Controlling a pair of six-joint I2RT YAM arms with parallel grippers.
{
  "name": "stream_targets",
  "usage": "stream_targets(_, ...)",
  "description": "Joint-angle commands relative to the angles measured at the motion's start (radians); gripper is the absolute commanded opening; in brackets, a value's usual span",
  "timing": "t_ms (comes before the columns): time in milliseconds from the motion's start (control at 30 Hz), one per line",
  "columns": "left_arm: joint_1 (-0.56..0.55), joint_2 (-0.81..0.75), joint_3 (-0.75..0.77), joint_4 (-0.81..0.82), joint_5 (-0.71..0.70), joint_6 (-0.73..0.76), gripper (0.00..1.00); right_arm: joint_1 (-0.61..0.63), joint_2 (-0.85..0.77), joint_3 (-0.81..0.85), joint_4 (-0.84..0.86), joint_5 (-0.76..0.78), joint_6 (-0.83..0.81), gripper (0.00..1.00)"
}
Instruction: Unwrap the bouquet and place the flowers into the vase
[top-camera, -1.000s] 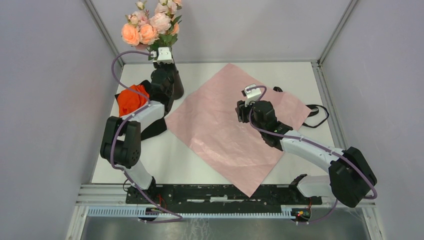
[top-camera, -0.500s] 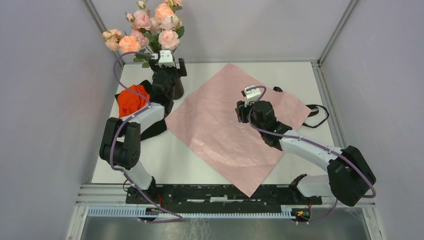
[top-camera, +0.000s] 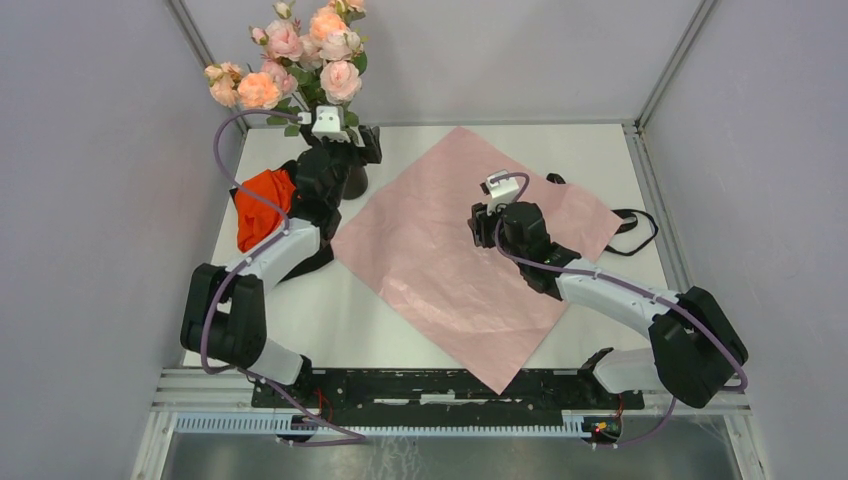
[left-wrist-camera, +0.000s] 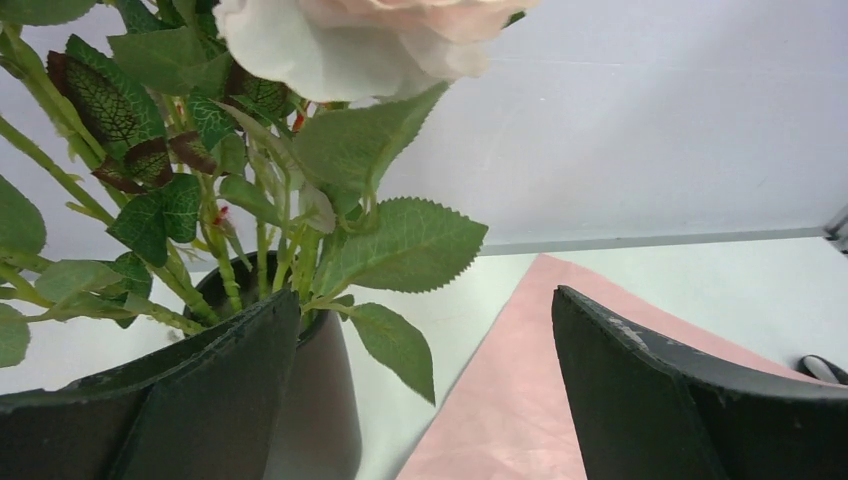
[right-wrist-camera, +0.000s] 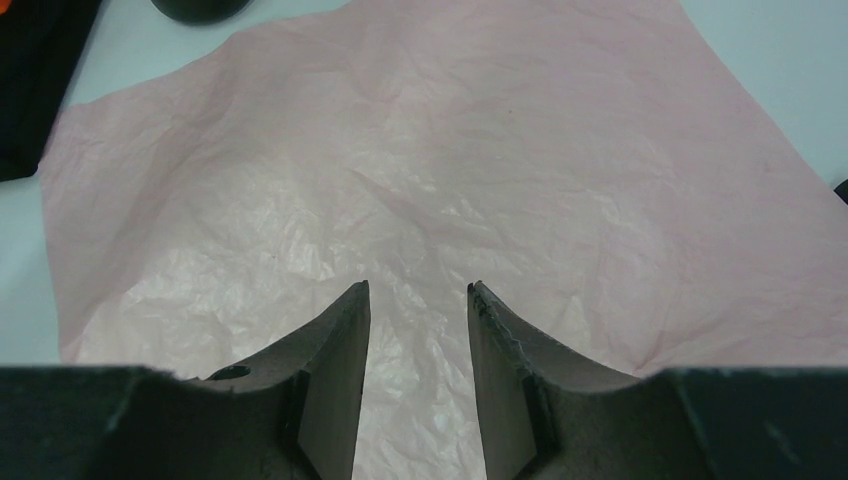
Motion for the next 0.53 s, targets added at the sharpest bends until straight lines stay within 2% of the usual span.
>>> stream_targets(0,-0.004,-0.053,-0.004,-0.046,0.042,-0.087,1.0,-0.004,0.004,-0.01,0.041,-0.016,0.021,0.46)
stream_targets(200,-0.005,-0.095,-0.06,-0.037,0.079,-0.134,1.0,-0.003,0.002,-0.024,0.049,-0.028,0.031,0.46)
stream_targets(400,-0.006,-0.063,0.016,-0.187,0.063,-0.151,1.0,-0.003,-0.004,-0.031,0.051,-0.041,0.039,0.46)
stream_targets(500,-0.006,-0.07,0.014,-0.18,0.026,-0.188,1.0,-0.004,-0.011,-0.034,0.051,-0.038,0.039,0.46)
